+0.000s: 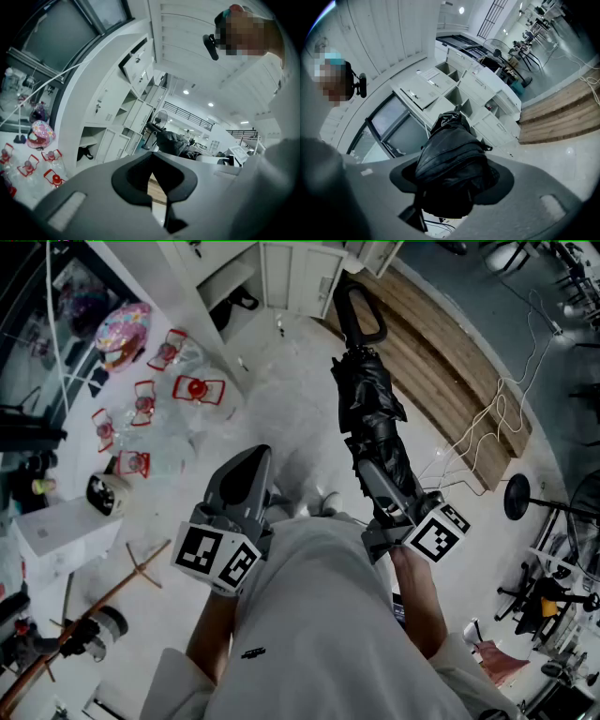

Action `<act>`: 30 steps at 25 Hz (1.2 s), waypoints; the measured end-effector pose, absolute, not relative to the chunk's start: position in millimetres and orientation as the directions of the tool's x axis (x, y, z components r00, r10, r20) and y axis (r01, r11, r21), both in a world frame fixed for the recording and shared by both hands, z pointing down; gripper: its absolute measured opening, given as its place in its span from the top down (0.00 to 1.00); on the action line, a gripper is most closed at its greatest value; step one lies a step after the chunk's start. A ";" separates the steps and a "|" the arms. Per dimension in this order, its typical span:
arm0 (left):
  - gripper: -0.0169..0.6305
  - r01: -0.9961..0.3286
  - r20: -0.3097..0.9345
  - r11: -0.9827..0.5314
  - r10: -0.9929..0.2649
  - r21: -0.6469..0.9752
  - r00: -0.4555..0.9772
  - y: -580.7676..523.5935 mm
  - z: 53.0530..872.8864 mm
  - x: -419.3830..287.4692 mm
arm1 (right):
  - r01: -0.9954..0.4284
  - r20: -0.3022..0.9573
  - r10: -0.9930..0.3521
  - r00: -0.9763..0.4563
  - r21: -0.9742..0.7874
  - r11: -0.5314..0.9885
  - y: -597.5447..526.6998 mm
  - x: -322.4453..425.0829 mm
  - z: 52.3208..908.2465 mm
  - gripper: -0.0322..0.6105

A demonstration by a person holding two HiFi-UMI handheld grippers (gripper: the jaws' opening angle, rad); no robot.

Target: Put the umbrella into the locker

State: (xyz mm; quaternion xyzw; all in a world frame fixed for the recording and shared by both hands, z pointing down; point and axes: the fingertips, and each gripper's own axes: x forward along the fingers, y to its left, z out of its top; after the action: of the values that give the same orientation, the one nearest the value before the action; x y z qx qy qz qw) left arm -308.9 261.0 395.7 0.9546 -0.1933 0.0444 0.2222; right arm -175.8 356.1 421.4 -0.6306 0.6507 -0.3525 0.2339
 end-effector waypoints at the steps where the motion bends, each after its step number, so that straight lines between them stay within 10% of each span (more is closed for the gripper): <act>1: 0.95 -0.399 0.172 -0.829 -0.359 0.392 0.917 269.2 392.7 -301.6 | -0.665 0.136 -0.986 -0.094 -0.746 -0.040 363.9 -170.9 417.8 0.52; 30: 0.95 -0.525 0.196 -0.791 -0.487 0.314 0.851 428.5 369.9 -219.2 | -0.720 0.025 -0.981 -0.194 -0.682 0.125 499.9 -86.3 390.2 0.51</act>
State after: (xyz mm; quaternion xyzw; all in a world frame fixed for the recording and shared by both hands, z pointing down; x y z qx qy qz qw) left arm -219.2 428.5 369.9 0.9448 -0.2680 0.0521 0.1812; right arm -86.3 499.9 390.2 -0.5939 0.7160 -0.2909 0.2236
